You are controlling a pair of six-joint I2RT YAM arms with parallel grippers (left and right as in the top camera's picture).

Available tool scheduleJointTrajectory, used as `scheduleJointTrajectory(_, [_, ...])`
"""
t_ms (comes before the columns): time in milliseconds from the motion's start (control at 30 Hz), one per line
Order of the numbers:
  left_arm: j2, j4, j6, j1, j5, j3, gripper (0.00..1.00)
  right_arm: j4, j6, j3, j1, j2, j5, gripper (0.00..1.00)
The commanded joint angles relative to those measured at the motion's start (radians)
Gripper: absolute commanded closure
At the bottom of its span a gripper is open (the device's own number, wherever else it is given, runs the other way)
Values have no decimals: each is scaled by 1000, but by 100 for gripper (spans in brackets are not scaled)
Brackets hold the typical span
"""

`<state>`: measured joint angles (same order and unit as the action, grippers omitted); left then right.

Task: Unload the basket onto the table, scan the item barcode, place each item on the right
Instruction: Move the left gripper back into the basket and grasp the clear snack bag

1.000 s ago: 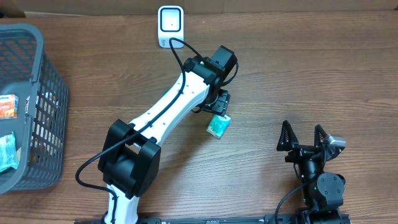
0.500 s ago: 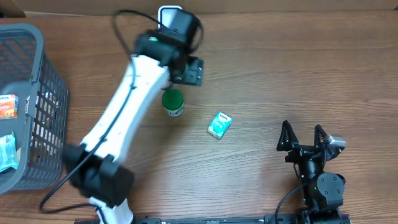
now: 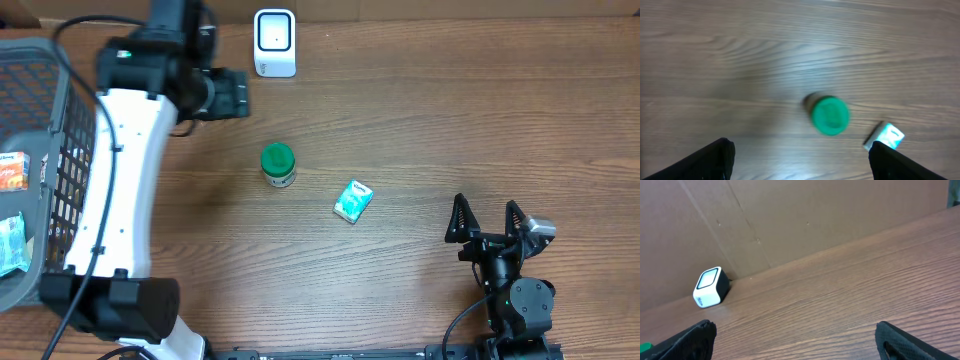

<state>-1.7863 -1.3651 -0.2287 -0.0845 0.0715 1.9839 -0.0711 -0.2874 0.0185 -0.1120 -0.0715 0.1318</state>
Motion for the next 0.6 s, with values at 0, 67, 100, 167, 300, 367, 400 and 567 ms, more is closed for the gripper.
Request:
scheduleJointTrajectory(0, [66,-21,67,86,32,78,12,5,7,-10,1,2,6,0])
scheduleJointTrajectory(67, [72,-44,76,143,32,115,12,5,7,-10,1,2,6,0])
scheduleJointTrajectory(100, [73,-56,76,174,32,134,12,5,7,-10,1,2,6,0])
scheduleJointTrajectory(167, [74,-76,77,229,32,167,11,5,7,-10,1,2,6,0])
scheduleJointTrajectory(300, [74,-47,98,346,6,194,5,5,7,-10,1,2,6,0])
scheduleJointTrajectory(367, [73,-17,96,409,7,194,3,5,7,-10,1,2,6,0])
scheduleJointTrajectory(400, [73,-8,94,432,7,194,3,5,7,-10,1,2,6,0])
scheduleJointTrajectory(567, [73,5,90,515,7,194,4,5,7,-10,1,2,6,0])
